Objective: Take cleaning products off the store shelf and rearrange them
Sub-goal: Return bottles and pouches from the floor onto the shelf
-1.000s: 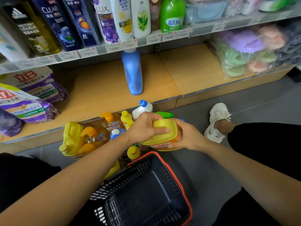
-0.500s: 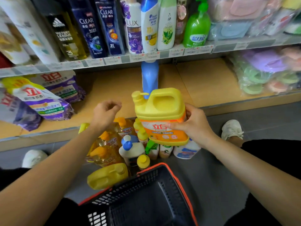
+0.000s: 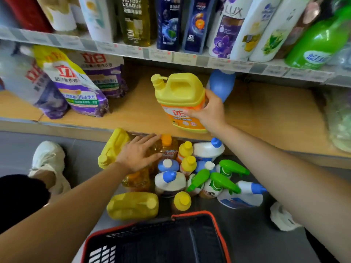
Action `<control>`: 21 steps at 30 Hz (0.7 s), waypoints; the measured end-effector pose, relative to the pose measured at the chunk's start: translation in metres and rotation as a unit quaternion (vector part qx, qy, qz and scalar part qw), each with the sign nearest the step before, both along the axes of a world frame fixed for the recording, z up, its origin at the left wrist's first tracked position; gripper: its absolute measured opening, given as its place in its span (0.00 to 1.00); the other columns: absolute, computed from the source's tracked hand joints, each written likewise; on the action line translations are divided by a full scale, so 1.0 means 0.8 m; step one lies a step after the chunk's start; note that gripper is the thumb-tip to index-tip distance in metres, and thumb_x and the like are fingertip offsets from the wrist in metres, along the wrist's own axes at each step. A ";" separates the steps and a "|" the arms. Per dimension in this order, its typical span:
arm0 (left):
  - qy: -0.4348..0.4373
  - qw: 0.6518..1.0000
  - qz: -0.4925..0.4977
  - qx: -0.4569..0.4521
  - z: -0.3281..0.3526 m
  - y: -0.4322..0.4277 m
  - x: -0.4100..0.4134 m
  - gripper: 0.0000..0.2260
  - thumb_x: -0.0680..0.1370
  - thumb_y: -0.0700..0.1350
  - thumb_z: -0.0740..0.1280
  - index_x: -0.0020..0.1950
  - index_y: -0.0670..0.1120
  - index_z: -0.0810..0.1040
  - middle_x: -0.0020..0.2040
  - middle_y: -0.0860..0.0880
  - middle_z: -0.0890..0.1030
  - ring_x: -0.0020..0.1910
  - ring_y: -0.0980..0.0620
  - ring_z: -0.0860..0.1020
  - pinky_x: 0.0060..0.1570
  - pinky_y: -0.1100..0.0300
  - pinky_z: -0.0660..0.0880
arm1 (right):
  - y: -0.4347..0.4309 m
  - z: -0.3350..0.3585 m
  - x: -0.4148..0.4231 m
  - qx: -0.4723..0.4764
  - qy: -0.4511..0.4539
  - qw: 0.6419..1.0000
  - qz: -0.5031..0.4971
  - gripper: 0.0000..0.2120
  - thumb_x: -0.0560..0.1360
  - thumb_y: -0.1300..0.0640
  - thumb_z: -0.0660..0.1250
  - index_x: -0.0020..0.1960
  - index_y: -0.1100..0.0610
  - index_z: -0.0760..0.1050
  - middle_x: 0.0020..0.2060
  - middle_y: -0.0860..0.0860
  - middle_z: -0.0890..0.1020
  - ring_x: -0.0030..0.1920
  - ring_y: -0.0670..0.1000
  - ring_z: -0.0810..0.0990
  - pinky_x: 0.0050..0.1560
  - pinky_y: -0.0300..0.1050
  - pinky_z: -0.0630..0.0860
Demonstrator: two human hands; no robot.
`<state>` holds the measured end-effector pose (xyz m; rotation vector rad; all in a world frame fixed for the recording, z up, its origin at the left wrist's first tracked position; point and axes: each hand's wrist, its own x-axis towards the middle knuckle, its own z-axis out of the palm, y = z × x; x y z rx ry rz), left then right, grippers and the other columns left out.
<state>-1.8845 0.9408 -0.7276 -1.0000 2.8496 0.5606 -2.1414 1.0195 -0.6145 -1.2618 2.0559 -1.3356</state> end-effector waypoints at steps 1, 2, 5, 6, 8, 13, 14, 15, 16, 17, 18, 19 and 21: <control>0.007 1.000 0.001 0.001 0.000 -0.001 -0.001 0.36 0.74 0.75 0.46 0.81 0.64 0.51 0.80 0.55 0.63 0.75 0.42 0.66 0.68 0.47 0.70 | -0.014 -0.013 0.003 0.009 -0.010 1.000 -0.006 0.32 0.65 0.56 0.83 0.65 0.60 0.75 0.58 0.52 0.82 0.57 0.47 0.79 0.53 0.34 0.75; 0.011 1.000 0.000 -0.001 -0.001 -0.002 0.000 0.36 0.74 0.74 0.47 0.81 0.64 0.51 0.79 0.54 0.65 0.75 0.41 0.66 0.68 0.47 0.70 | -0.028 -0.024 0.007 0.016 -0.022 1.000 -0.017 0.31 0.65 0.56 0.82 0.65 0.59 0.75 0.57 0.51 0.82 0.56 0.47 0.79 0.53 0.36 0.75; 0.027 0.999 -0.006 -0.016 -0.007 -0.003 0.002 0.35 0.76 0.72 0.51 0.82 0.63 0.51 0.77 0.52 0.70 0.73 0.42 0.69 0.65 0.48 0.73 | -0.063 -0.054 0.018 -0.007 -0.054 0.996 -0.074 0.29 0.65 0.56 0.83 0.62 0.59 0.76 0.53 0.49 0.81 0.54 0.48 0.80 0.55 0.45 0.79; 0.037 0.999 -0.007 -0.022 -0.009 -0.003 0.002 0.34 0.77 0.70 0.54 0.82 0.62 0.51 0.76 0.52 0.71 0.72 0.43 0.70 0.63 0.49 0.73 | -0.073 -0.061 0.021 -0.022 -0.076 0.993 -0.088 0.29 0.65 0.56 0.83 0.61 0.59 0.76 0.53 0.49 0.82 0.54 0.49 0.81 0.57 0.47 0.80; 0.054 0.998 -0.007 -0.032 -0.012 -0.003 0.001 0.33 0.79 0.67 0.59 0.82 0.61 0.53 0.73 0.51 0.74 0.68 0.44 0.73 0.58 0.51 0.74 | -0.094 -0.072 0.026 -0.041 -0.129 0.986 -0.101 0.30 0.65 0.55 0.83 0.63 0.58 0.74 0.57 0.52 0.82 0.57 0.51 0.82 0.60 0.53 0.80; 0.074 0.997 0.012 -0.030 -0.014 -0.003 0.003 0.33 0.78 0.63 0.62 0.81 0.60 0.56 0.68 0.50 0.77 0.64 0.45 0.75 0.56 0.52 0.76 | -0.130 -0.090 0.036 0.006 -0.154 0.984 -0.094 0.35 0.69 0.49 0.80 0.71 0.55 0.69 0.64 0.53 0.79 0.64 0.54 0.79 0.65 0.58 0.77; 0.077 0.997 0.018 -0.024 -0.014 -0.002 0.003 0.33 0.77 0.63 0.62 0.81 0.60 0.57 0.66 0.50 0.78 0.64 0.45 0.75 0.57 0.51 0.76 | -0.135 -0.091 0.036 0.035 -0.130 0.987 -0.084 0.36 0.70 0.47 0.79 0.73 0.53 0.67 0.66 0.53 0.78 0.66 0.55 0.77 0.66 0.58 0.76; 0.078 0.997 0.023 -0.020 -0.013 -0.001 0.002 0.33 0.77 0.63 0.61 0.80 0.59 0.58 0.66 0.49 0.78 0.64 0.45 0.75 0.58 0.51 0.76 | -0.140 -0.089 0.034 0.072 -0.108 0.989 -0.068 0.38 0.71 0.45 0.78 0.75 0.52 0.65 0.68 0.53 0.77 0.67 0.56 0.76 0.66 0.59 0.75; 0.079 0.996 0.031 -0.017 -0.012 -0.001 0.002 0.32 0.76 0.62 0.61 0.80 0.57 0.60 0.66 0.49 0.78 0.64 0.45 0.76 0.59 0.50 0.76 | -0.145 -0.086 0.032 0.119 -0.093 0.987 -0.049 0.38 0.72 0.44 0.76 0.76 0.50 0.63 0.69 0.53 0.75 0.67 0.58 0.76 0.65 0.59 0.76; 0.081 0.996 0.042 -0.016 -0.012 -0.001 0.002 0.32 0.76 0.62 0.62 0.79 0.56 0.62 0.66 0.49 0.78 0.65 0.45 0.76 0.59 0.50 0.76 | -0.148 -0.083 0.029 0.164 -0.087 0.982 -0.031 0.37 0.73 0.44 0.75 0.76 0.48 0.62 0.71 0.53 0.74 0.66 0.59 0.77 0.63 0.60 0.78; 0.085 0.995 0.058 -0.018 -0.013 0.000 0.002 0.31 0.76 0.61 0.63 0.78 0.54 0.65 0.65 0.49 0.79 0.65 0.45 0.76 0.58 0.50 0.77 | -0.149 -0.079 0.028 0.196 -0.086 0.977 -0.017 0.35 0.74 0.45 0.74 0.76 0.47 0.62 0.71 0.53 0.73 0.65 0.60 0.78 0.59 0.60 0.80; 0.093 0.992 0.076 -0.025 -0.014 0.001 0.003 0.29 0.76 0.60 0.63 0.76 0.52 0.68 0.64 0.49 0.80 0.64 0.45 0.77 0.56 0.51 0.77 | -0.150 -0.076 0.027 0.210 -0.086 0.974 -0.008 0.33 0.75 0.45 0.73 0.76 0.47 0.64 0.71 0.53 0.74 0.63 0.60 0.79 0.55 0.59 0.82; 0.120 0.985 0.115 -0.044 -0.016 0.004 0.006 0.26 0.75 0.59 0.63 0.71 0.51 0.74 0.58 0.49 0.82 0.58 0.46 0.80 0.48 0.53 0.78 | -0.150 -0.074 0.032 0.195 -0.084 0.977 0.003 0.32 0.75 0.45 0.73 0.74 0.49 0.67 0.69 0.53 0.75 0.63 0.58 0.79 0.53 0.57 0.83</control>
